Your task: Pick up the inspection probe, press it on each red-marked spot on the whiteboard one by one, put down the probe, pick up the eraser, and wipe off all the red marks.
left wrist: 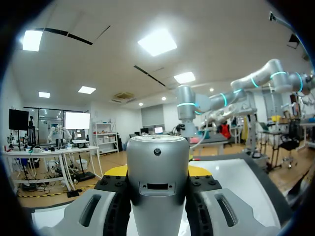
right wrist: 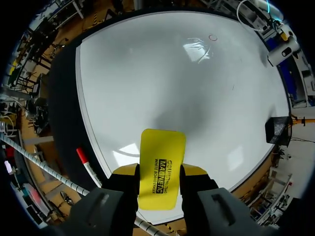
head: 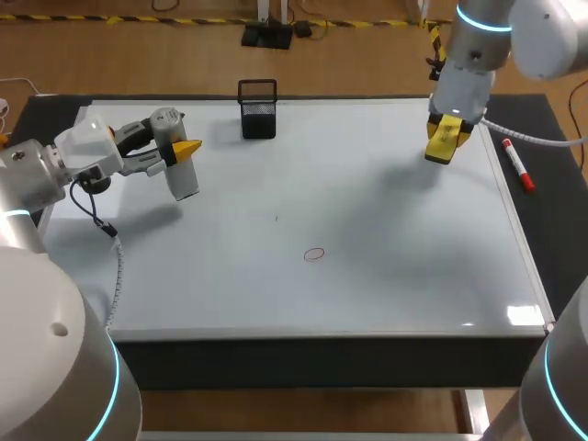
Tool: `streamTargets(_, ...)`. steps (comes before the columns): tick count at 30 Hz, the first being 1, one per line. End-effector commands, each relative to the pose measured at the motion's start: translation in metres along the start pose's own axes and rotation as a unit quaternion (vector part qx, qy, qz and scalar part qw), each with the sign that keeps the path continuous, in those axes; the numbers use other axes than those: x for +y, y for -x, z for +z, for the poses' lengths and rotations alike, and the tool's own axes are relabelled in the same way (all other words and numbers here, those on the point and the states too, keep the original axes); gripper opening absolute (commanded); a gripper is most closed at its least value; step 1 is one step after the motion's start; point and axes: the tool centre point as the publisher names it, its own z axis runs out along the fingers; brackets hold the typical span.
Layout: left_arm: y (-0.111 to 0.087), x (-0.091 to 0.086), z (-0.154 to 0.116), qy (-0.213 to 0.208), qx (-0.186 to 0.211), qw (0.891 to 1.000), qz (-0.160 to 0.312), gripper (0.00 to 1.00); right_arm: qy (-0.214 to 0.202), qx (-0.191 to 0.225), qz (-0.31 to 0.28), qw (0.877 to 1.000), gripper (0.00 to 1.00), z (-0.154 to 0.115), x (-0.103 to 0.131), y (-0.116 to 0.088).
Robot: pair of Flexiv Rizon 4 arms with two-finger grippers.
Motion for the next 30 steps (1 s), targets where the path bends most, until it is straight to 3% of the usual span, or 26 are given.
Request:
streamTargets(1, -0.002, -0.001, 0.003, -0.002, 0.001, 1.000, 0.001, 0.00, 0.000, 0.002, -0.001, 1.000, 0.00, -0.001, -0.001, 0.000)
streamTargets(9, -0.032, -0.005, 0.043, -0.002, 0.062, 0.998, 0.010, 0.00, 0.000, 0.002, -0.001, 1.000, 0.00, -0.001, -0.001, 0.000)
streamTargets(22, -0.116, -0.012, 0.104, -0.029, 0.175, 0.984, 0.010, 0.00, 0.000, 0.002, -0.001, 1.000, 0.00, -0.001, -0.001, 0.000)
streamTargets(30, -0.161, -0.001, 0.121, -0.038, 0.200, 0.979, 0.006, 0.00, 0.000, 0.002, -0.001, 1.000, 0.00, -0.001, -0.001, 0.000)
